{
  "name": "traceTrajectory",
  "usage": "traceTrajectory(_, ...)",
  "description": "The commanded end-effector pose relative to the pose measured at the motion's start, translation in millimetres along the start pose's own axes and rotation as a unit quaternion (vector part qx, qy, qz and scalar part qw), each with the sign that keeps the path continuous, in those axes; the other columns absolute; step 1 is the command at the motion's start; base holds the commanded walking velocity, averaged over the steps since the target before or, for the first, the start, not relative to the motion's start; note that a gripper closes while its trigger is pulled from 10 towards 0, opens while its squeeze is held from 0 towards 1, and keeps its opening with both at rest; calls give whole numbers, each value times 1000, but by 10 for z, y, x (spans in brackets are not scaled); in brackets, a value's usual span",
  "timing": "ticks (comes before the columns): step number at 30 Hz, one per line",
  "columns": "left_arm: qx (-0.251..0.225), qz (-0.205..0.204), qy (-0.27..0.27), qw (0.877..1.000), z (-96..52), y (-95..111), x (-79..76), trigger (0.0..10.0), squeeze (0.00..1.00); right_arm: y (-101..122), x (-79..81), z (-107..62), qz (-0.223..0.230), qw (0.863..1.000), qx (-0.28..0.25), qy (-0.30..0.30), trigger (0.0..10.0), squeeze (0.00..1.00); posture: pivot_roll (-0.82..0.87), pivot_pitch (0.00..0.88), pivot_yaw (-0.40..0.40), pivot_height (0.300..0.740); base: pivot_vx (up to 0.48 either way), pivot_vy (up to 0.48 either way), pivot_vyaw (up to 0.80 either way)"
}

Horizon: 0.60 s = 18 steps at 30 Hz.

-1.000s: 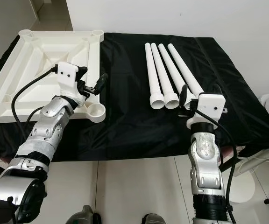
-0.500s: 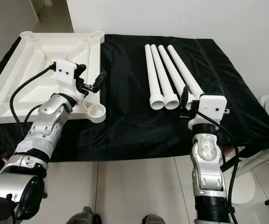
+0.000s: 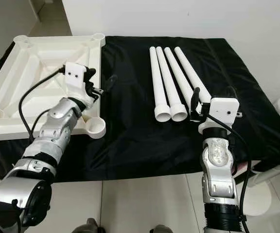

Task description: Building children table

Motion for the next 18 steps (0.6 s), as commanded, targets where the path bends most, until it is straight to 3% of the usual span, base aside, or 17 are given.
traceTrajectory(1, -3, -3, 7, 1000, 10, 2, 15, 10000, 0, 33, -3, -6, -7, 1000, -5, 3, 10000, 0, -34, 0, 57, 740, 0, 0, 0)
traceTrajectory(18, -6, -2, -2, 1000, 37, 9, 2, 10000, 0, 29, -16, -10, -5, 1000, -2, 0, 10000, 0, -62, 0, 74, 740, 0, 0, 0)
Point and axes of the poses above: a point about 5 cm out from each wrist's last joint towards the gripper, its own z axis pointing out of the wrist towards the gripper, its own y axis along the axis of the wrist's last joint, x = y × z, the point moved 1 cm from there along z, pointing out of the wrist towards the gripper, and after that the axes turned 3 degrees about -z, right-handed, at the moved point
